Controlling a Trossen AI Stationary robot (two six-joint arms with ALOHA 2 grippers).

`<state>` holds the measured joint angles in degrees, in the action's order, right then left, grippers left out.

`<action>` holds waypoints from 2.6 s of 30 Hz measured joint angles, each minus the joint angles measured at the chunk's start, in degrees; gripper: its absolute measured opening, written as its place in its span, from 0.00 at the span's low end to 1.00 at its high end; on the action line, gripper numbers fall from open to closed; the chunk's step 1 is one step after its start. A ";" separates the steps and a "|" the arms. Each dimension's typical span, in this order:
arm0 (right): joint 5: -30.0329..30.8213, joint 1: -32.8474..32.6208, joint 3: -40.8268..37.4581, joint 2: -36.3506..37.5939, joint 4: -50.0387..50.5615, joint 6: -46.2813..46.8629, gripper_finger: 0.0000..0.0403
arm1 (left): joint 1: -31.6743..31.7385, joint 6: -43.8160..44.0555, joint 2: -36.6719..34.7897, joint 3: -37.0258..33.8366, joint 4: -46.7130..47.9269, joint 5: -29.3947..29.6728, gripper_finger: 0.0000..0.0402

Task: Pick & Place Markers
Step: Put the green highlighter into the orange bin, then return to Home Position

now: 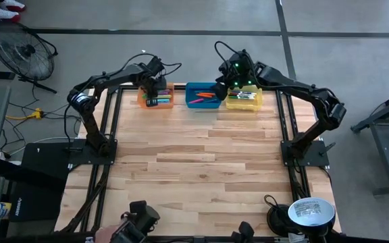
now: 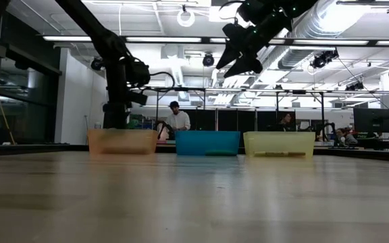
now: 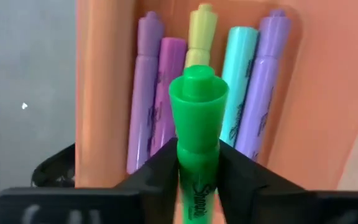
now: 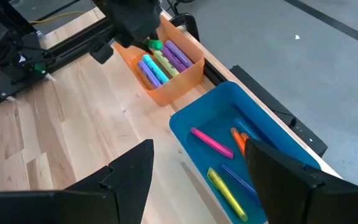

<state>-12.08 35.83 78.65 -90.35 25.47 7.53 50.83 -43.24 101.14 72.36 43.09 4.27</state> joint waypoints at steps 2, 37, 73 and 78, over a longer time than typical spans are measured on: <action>-0.02 -0.25 0.00 0.00 0.01 0.01 0.60 | -0.70 0.02 -0.06 0.00 -0.31 1.17 0.28; 1.38 -1.70 -18.67 21.40 4.13 -1.32 0.60 | -3.64 28.84 -22.90 -5.38 -4.12 -26.20 0.13; 4.15 -16.28 -53.35 51.16 -29.96 19.63 0.60 | -37.84 71.58 -69.99 -57.70 -50.27 5.41 0.10; 5.91 -18.42 -53.33 56.26 -29.89 25.32 0.60 | -37.77 72.30 -82.99 -61.55 -47.95 0.77 0.10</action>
<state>-6.17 17.41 25.32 -34.09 -4.41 32.85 13.06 29.05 18.15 10.81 -4.86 5.04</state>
